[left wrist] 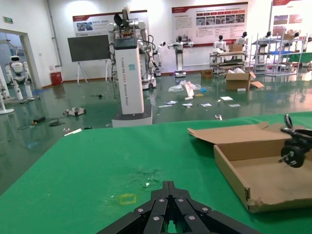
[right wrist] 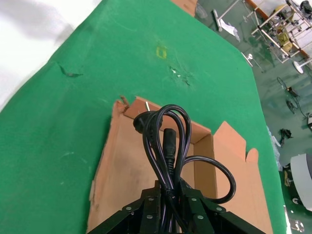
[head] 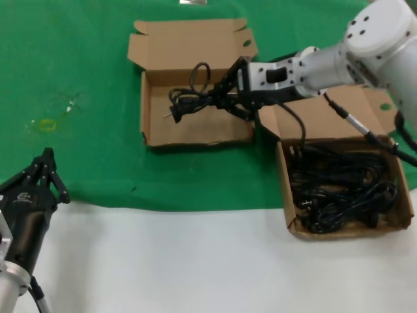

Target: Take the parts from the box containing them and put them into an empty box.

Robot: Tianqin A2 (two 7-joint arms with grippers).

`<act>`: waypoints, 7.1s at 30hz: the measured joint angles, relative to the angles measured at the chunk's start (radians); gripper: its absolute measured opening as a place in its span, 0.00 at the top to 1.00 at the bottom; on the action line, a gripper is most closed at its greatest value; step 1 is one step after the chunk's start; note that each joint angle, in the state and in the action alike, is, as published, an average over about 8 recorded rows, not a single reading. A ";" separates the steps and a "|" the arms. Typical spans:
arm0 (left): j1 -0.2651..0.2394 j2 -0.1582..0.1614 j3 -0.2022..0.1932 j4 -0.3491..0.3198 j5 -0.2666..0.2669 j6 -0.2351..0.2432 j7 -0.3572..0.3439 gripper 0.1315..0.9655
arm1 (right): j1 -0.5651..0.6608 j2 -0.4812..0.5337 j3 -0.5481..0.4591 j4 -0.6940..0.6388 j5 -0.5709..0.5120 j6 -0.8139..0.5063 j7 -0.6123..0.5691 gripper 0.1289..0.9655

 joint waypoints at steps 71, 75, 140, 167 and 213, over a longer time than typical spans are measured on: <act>0.000 0.000 0.000 0.000 0.000 0.000 0.000 0.98 | 0.017 -0.086 -0.211 -0.262 0.578 0.214 -0.394 0.23; 0.000 0.000 0.000 0.000 0.000 0.000 0.000 0.97 | 0.006 -0.084 -0.205 -0.249 0.577 0.219 -0.386 0.19; 0.000 0.000 0.000 0.000 0.000 0.000 0.000 0.00 | -1.107 0.119 0.428 0.970 0.471 0.775 0.396 0.00; 0.000 0.000 0.000 0.000 0.000 0.000 0.000 0.00 | -1.287 0.151 0.530 1.166 0.454 0.865 0.523 0.00; 0.000 0.000 0.000 0.000 0.000 0.000 0.000 0.00 | -1.287 0.151 0.530 1.166 0.454 0.865 0.523 0.00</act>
